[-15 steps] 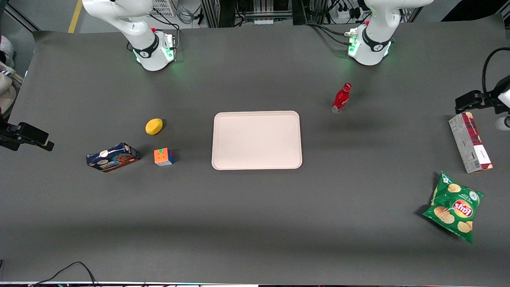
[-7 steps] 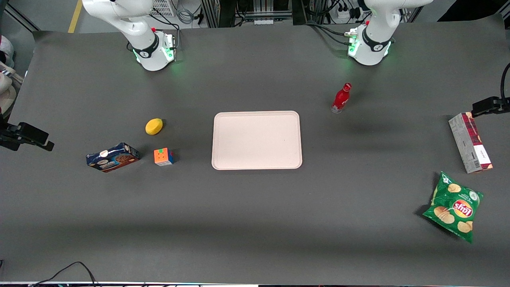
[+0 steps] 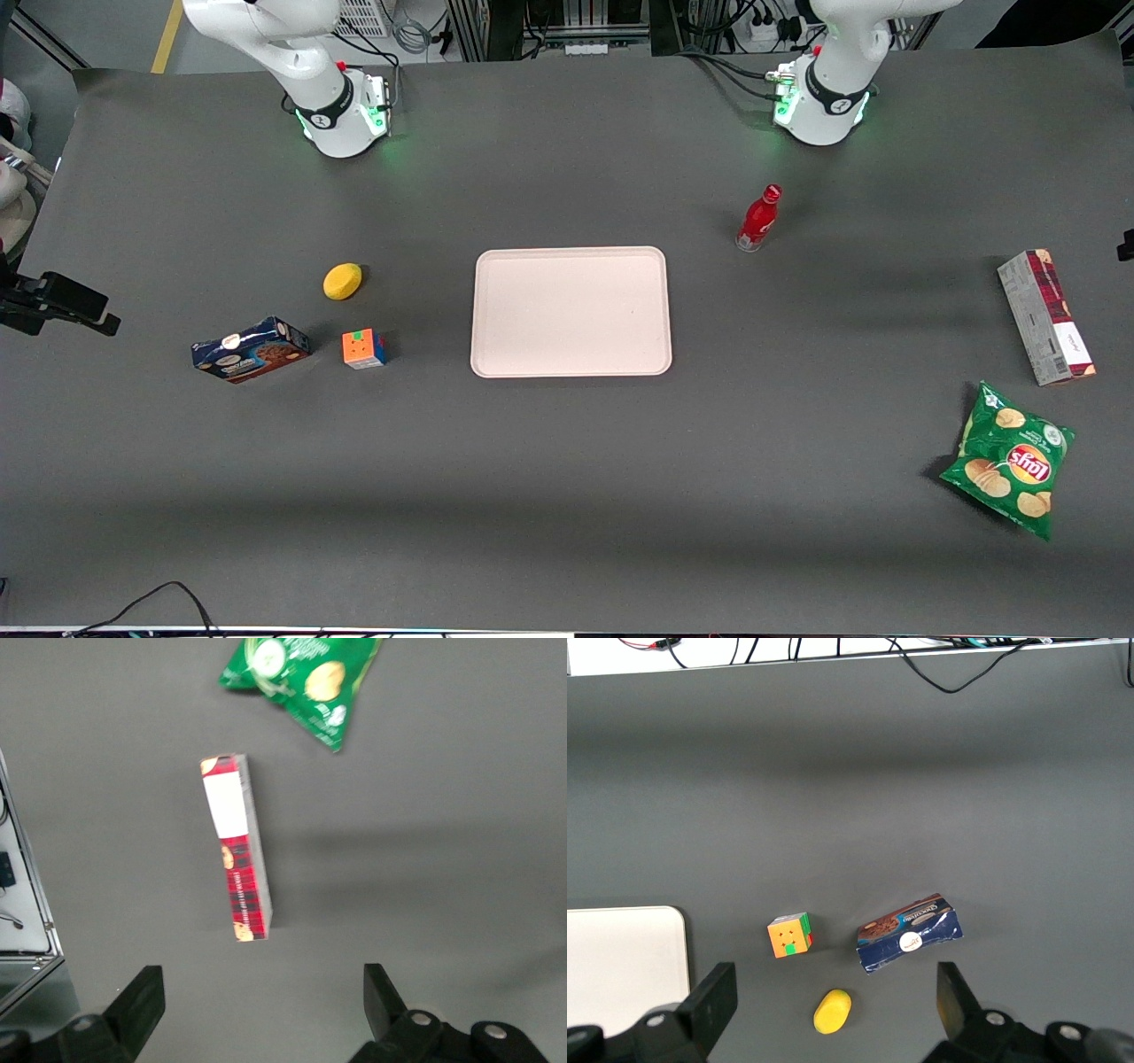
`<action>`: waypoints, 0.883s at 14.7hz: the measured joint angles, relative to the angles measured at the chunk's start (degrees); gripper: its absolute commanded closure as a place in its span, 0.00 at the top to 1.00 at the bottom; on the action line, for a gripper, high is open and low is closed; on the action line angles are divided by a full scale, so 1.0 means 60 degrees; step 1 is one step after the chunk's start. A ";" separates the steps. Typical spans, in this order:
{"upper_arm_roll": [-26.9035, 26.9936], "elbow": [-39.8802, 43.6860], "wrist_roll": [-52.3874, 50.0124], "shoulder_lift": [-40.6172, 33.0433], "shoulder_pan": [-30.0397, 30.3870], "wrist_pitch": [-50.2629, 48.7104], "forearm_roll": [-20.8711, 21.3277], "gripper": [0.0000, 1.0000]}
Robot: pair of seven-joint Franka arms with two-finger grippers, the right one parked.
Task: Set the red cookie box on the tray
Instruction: 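Lower the open left gripper over the cookie box's middle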
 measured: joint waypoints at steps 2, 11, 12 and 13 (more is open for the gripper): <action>0.0460 -0.0735 0.0163 0.0046 0.0027 0.0831 -0.0095 1.00; 0.1327 -0.3505 0.0266 0.0556 0.0120 0.4601 -0.1060 1.00; 0.1328 -0.3550 0.0406 0.0741 0.0183 0.4859 -0.1173 1.00; 0.1334 -0.3579 0.0663 0.0960 0.0250 0.5071 -0.1482 1.00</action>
